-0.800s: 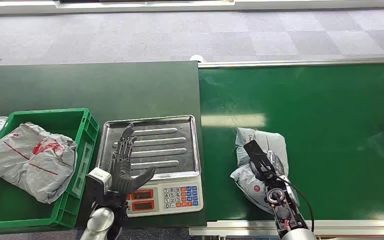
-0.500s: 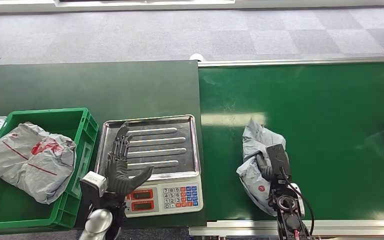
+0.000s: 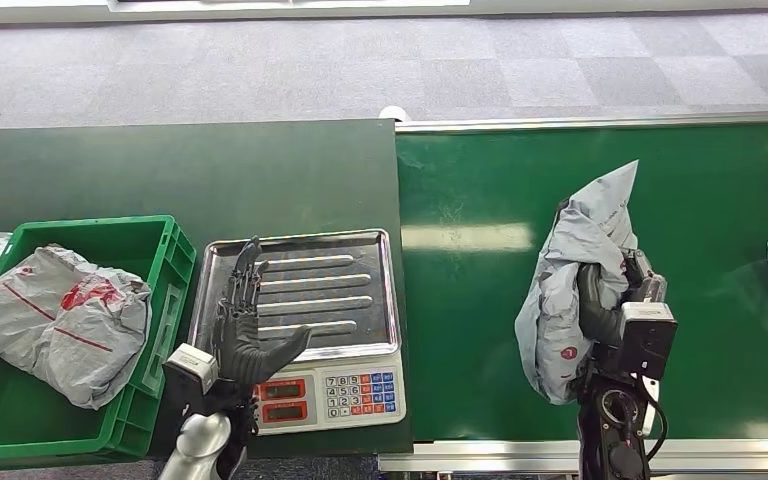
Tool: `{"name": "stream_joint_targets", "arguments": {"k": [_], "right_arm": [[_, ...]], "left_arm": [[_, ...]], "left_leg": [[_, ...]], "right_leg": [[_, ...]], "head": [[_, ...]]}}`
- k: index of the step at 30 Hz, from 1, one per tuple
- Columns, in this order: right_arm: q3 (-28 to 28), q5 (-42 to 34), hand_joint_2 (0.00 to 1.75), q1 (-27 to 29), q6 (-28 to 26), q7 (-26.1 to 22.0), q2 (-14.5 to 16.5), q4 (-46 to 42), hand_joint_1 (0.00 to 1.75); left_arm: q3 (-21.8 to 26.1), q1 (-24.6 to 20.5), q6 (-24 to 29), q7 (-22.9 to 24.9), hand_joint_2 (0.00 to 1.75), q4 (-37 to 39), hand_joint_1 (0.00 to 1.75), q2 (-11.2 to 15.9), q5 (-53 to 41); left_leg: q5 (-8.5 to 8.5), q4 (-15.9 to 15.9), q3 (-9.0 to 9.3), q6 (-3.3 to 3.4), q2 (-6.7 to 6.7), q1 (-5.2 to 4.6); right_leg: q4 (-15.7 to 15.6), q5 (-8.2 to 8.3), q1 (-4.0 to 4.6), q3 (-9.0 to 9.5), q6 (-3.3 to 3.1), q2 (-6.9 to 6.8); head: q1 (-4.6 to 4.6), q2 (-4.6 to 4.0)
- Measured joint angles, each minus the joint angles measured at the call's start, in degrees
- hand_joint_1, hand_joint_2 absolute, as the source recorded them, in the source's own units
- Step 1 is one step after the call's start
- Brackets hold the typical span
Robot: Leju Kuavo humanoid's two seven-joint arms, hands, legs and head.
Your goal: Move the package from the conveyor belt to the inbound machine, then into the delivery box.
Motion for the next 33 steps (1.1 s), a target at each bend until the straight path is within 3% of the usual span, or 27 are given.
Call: {"name": "stream_joint_targets", "arguments": {"k": [7, 14, 25, 33], "right_arm": [[5.46, 0.69, 1.75, -2.4, -3.84, -1.98, -0.32, -5.28, 1.75], [15.52, 7.93, 1.75, -6.97, -6.05, -1.54, -0.79, -4.91, 1.75], [28.52, 17.6, 1.75, -14.1, -8.43, 0.05, -1.27, 3.95, 1.75], [38.81, 24.19, 1.75, -17.79, -13.58, 2.24, -1.34, 12.78, 1.75]], "left_arm": [[-0.4, -0.82, 0.79, -0.12, 1.75, 0.9, 0.0, -0.03, 1.1], [-0.08, -0.86, 6.74, -1.47, 1.75, 0.71, 0.0, -0.32, 5.66], [1.44, -1.52, 15.86, -1.72, 1.75, -2.34, 0.0, -0.55, 8.58], [2.53, -0.49, 17.95, -1.72, 1.75, -4.8, 0.0, -0.84, 8.99]], "left_leg": [[0.01, 0.0, -0.01, 0.0, 0.03, 0.0], [0.03, -0.01, -0.02, -0.01, 0.04, 0.01], [0.07, 0.0, -0.08, 0.01, 0.03, 0.0], [0.07, 0.0, -0.1, 0.01, 0.0, 0.01]], "right_leg": [[0.02, 0.01, 0.01, -0.01, 0.0, 0.05], [0.04, 0.01, 0.01, -0.02, 0.0, 0.05], [0.05, 0.01, 0.01, -0.04, 0.0, 0.05], [0.05, 0.01, 0.02, -0.07, 0.0, 0.04]], "head": [[0.01, 0.0], [0.01, 0.0], [0.01, 0.0], [0.01, 0.0]]}}
